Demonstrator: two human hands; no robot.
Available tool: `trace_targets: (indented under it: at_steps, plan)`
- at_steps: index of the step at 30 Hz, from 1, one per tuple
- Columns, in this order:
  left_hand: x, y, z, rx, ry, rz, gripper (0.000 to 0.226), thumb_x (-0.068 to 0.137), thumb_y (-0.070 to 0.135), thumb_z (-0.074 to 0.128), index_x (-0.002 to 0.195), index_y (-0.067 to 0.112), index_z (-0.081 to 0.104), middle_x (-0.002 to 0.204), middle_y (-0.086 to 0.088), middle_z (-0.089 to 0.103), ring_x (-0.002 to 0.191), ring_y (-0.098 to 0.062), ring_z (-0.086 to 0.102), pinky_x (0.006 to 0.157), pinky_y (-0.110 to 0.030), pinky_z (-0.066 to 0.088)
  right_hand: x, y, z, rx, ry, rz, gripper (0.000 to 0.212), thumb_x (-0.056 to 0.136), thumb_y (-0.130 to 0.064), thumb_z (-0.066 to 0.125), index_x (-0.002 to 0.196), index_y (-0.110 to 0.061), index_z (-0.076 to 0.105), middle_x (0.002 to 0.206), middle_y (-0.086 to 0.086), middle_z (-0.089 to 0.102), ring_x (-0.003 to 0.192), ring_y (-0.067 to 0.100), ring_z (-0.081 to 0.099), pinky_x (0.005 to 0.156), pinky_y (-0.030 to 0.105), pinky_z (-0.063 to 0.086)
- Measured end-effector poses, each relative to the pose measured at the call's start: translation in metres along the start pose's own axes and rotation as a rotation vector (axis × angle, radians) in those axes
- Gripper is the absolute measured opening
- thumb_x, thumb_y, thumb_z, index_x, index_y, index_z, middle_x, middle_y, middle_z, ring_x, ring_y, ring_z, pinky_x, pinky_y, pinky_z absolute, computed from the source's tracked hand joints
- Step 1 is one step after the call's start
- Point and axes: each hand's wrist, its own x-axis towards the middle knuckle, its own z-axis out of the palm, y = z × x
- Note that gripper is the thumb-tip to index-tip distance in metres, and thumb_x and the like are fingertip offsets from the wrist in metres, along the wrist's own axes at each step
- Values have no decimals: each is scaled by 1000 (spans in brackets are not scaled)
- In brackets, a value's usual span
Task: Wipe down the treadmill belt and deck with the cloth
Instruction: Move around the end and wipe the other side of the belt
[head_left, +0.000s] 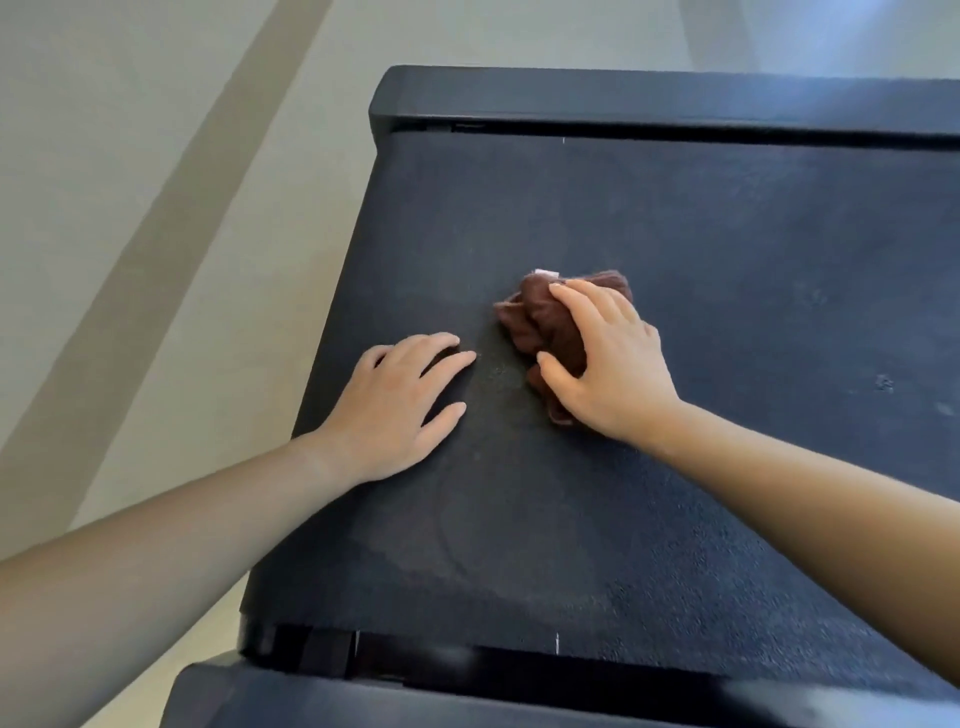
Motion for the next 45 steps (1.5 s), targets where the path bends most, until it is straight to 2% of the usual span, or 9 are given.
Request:
trace_targets:
  at_steps: [2,10,19,23,27,30,34,38,45]
  plan:
    - [-3,-4,9,-61,41,-33,50,89,42,43,136,26,44,141,4,40,131,-16,36,103,-38,26,-3,3,8,-13,41,4,67,83,-46,57,143,-25,36,149,-6,36,138,18,28,105,50,31]
    - [-2,-6,11,-100,69,-41,50,87,45,42,134,30,45,139,7,40,130,-14,35,104,-40,25,64,-11,14,-67,53,80,58,85,-38,56,140,-25,40,144,-2,41,134,23,32,104,51,34]
    - [-3,-23,4,-36,-4,43,51,90,44,43,138,25,42,145,3,36,134,-16,32,105,-36,25,-16,-26,30,-44,66,-5,63,79,-42,52,138,-24,40,145,-5,40,132,22,34,99,48,34]
    - [-17,-19,5,-67,-13,-22,50,94,37,45,141,23,39,150,1,32,138,-18,28,112,-40,25,14,-34,36,-57,72,39,58,85,-40,55,138,-24,40,145,-3,39,133,23,31,102,49,30]
    - [-41,-18,3,-28,-77,-58,55,93,45,36,144,25,32,154,3,24,141,-17,21,114,-40,22,51,-45,45,-25,79,20,56,85,-39,55,137,-24,41,145,-1,40,133,24,32,103,51,29]
    - [-57,-28,-8,48,-130,-7,56,91,48,32,142,25,36,152,3,29,138,-16,29,110,-39,28,54,-46,46,-20,88,18,57,83,-40,54,136,-24,42,144,-1,42,132,25,33,101,51,30]
    - [-57,-51,-20,48,-92,-96,62,89,49,28,140,16,40,148,-3,36,133,-23,39,105,-42,35,20,-54,46,-22,37,-56,61,79,-43,54,137,-25,41,145,-3,40,130,25,35,96,51,35]
    - [-48,-61,-10,-97,18,-267,55,95,40,40,144,15,33,152,-3,28,138,-23,27,110,-40,29,-4,-72,59,-58,10,-129,62,79,-44,51,137,-25,40,145,-1,40,129,26,35,97,55,36]
    - [-61,-74,-3,-197,-22,-191,63,93,48,40,148,23,22,156,4,13,142,-16,16,113,-34,23,49,-105,64,-21,31,24,56,86,-39,55,138,-25,40,144,-1,40,134,24,31,104,50,28]
